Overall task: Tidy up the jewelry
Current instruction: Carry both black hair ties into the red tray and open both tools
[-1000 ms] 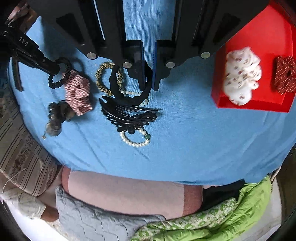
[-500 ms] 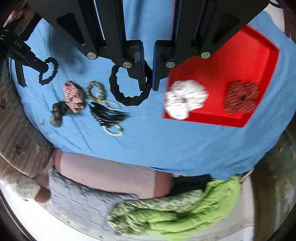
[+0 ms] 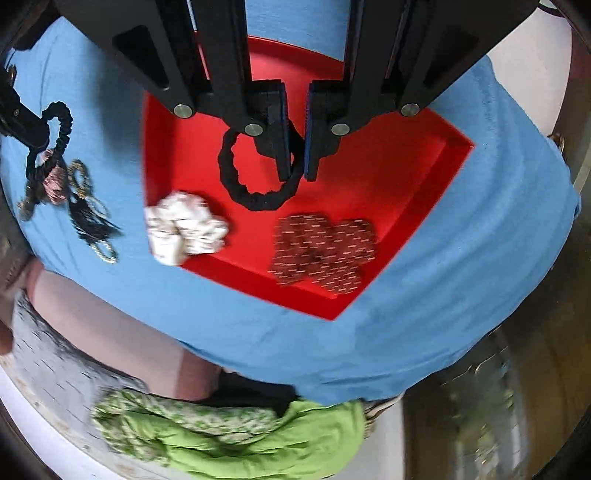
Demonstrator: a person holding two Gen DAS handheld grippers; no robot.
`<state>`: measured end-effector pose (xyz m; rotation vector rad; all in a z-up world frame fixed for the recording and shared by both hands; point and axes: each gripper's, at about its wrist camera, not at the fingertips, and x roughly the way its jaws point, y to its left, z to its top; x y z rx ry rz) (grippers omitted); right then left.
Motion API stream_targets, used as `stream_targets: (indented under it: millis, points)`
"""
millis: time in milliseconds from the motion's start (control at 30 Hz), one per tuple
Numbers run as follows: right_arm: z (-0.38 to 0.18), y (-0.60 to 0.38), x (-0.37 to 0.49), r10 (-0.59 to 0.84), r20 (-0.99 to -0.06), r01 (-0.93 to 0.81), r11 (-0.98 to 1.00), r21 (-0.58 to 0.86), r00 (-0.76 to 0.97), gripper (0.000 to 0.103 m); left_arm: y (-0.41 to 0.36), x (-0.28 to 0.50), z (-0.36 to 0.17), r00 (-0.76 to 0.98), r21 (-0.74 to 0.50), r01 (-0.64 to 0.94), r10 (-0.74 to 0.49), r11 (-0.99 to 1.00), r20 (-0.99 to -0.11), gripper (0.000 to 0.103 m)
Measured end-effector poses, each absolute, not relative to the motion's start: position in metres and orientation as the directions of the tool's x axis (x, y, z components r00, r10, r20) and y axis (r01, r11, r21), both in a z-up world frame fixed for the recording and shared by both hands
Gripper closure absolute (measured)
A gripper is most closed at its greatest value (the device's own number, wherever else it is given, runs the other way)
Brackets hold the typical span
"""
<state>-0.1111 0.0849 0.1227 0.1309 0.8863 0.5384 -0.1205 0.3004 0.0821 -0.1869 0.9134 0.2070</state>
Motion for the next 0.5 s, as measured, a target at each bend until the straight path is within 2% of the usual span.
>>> stream_targets:
  millis: [233, 500]
  points:
    - [0.099, 0.16, -0.076, 0.496, -0.76, -0.478, 0.833, 0.28, 0.42, 0.088, 0.332, -0.109, 0.062, 0.56, -0.015, -0.285, 0.154, 0.959, -0.814, 0.096]
    - [0.065, 0.206, -0.052, 0.458, -0.812, -0.491, 0.834, 0.251, 0.362, 0.088, 0.348, -0.102, 0.057, 0.561, -0.029, -0.27, 0.133, 0.962, -0.817, 0.096]
